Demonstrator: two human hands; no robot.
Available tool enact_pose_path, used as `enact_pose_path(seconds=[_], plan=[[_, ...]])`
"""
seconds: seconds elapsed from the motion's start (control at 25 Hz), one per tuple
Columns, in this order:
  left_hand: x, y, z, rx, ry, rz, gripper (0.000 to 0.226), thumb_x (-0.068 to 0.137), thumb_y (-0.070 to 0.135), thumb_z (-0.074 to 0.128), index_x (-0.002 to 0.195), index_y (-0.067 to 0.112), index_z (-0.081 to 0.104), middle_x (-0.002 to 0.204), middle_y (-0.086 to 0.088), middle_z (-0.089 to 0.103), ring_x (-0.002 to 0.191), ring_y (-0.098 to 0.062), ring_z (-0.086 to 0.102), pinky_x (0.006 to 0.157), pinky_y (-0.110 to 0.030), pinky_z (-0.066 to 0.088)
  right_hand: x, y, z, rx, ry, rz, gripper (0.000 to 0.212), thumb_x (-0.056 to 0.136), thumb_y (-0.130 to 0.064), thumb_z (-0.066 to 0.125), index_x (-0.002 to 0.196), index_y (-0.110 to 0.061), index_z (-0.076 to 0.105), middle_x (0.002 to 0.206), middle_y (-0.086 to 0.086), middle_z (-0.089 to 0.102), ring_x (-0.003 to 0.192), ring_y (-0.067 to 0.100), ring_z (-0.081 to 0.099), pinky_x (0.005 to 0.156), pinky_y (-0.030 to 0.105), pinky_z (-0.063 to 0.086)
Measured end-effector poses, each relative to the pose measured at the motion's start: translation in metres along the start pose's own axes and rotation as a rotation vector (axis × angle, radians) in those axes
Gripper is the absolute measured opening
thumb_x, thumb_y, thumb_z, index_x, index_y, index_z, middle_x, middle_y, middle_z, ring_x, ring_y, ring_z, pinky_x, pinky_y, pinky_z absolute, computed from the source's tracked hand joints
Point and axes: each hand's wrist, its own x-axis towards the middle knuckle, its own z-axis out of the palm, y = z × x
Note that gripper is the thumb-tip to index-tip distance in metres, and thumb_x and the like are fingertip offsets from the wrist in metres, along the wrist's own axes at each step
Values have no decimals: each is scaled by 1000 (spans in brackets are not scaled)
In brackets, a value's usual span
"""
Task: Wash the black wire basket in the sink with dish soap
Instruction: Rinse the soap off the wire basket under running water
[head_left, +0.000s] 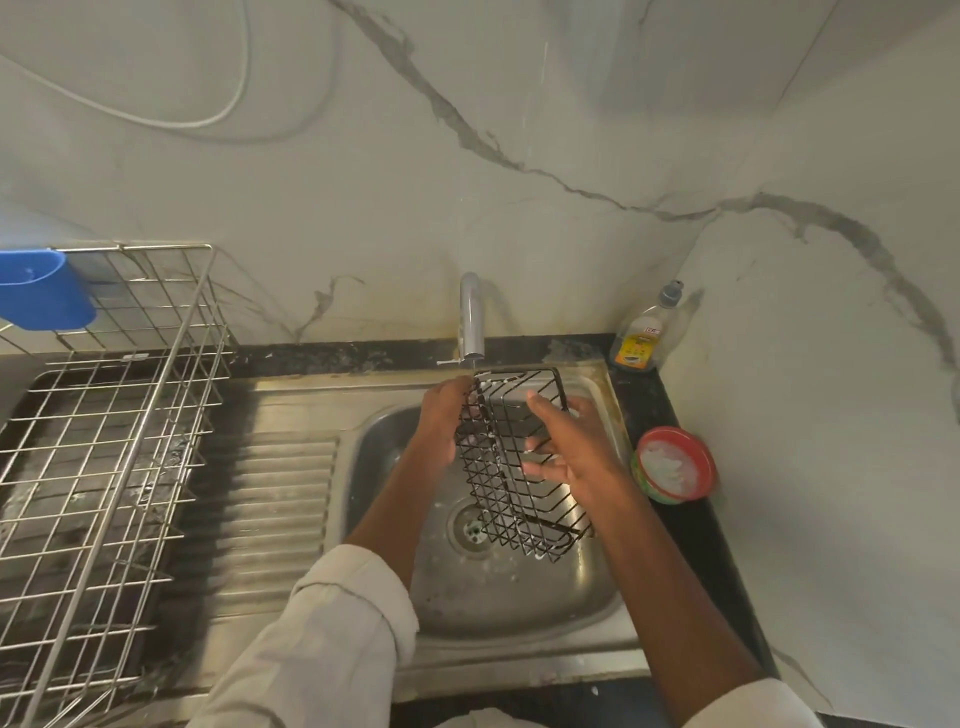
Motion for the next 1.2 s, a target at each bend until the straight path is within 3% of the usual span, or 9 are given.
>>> enact_pose_path(seconds=[0.2, 0.28, 0.44, 0.6, 0.68, 0.76, 1.0, 1.2], plan=[[-3, -4, -11, 111, 55, 80, 25, 103, 36, 63, 119, 17, 67, 100, 3, 69, 94, -16, 62, 94, -37, 44, 6, 9, 17, -26, 8, -21, 61, 92, -35, 78, 145, -21, 50, 116, 10, 69, 91, 20, 71, 63, 40, 64], [-5, -8, -23, 133, 75, 102, 42, 102, 40, 65, 134, 14, 65, 114, 2, 66, 105, -19, 58, 99, -38, 42, 6, 16, 25, -49, 6, -28, 69, 94, -37, 76, 153, -25, 42, 123, 12, 68, 97, 20, 71, 65, 38, 65], [-4, -10, -42, 215, 129, 125, 76, 90, 59, 72, 145, 9, 57, 138, -11, 67, 121, -30, 63, 108, -51, 50, 7, 24, 37, -89, -14, -21, 77, 95, -40, 73, 160, -29, 32, 139, 14, 61, 101, 17, 70, 62, 32, 63], [-16, -4, -55, 298, 149, 176, 90, 83, 75, 68, 148, 13, 55, 142, -11, 65, 128, -33, 62, 112, -57, 49, 9, 22, 46, -53, -15, -8, 57, 98, -40, 68, 148, -20, 50, 118, 11, 69, 99, 21, 71, 66, 33, 64], [-18, -3, -59, 333, 203, 212, 95, 74, 85, 63, 141, 17, 61, 134, -7, 70, 120, -31, 67, 107, -57, 54, 10, 20, 48, -39, -7, -11, 45, 99, -38, 67, 138, -17, 59, 106, 11, 72, 98, 27, 73, 78, 40, 65], [-21, -3, -60, 361, 246, 242, 99, 67, 90, 59, 138, 21, 64, 129, -4, 73, 114, -28, 71, 102, -56, 57, 10, 19, 47, -41, -17, -16, 41, 99, -39, 68, 134, -18, 61, 101, 9, 72, 96, 29, 73, 78, 40, 64], [-30, -2, -38, 418, 159, 273, 102, 65, 91, 56, 141, 23, 64, 133, -2, 72, 115, -26, 71, 102, -55, 58, 7, 17, 19, -35, 17, -35, 37, 98, -40, 69, 127, -17, 63, 100, 12, 73, 77, 18, 70, 56, 30, 60], [-36, -1, -13, 441, 75, 253, 85, 81, 81, 67, 142, 22, 64, 131, 8, 68, 118, -18, 67, 109, -50, 54, 9, 14, -5, -27, 89, -28, 34, 100, -42, 66, 119, -14, 65, 90, 6, 70, 76, 15, 67, 70, 38, 62]])
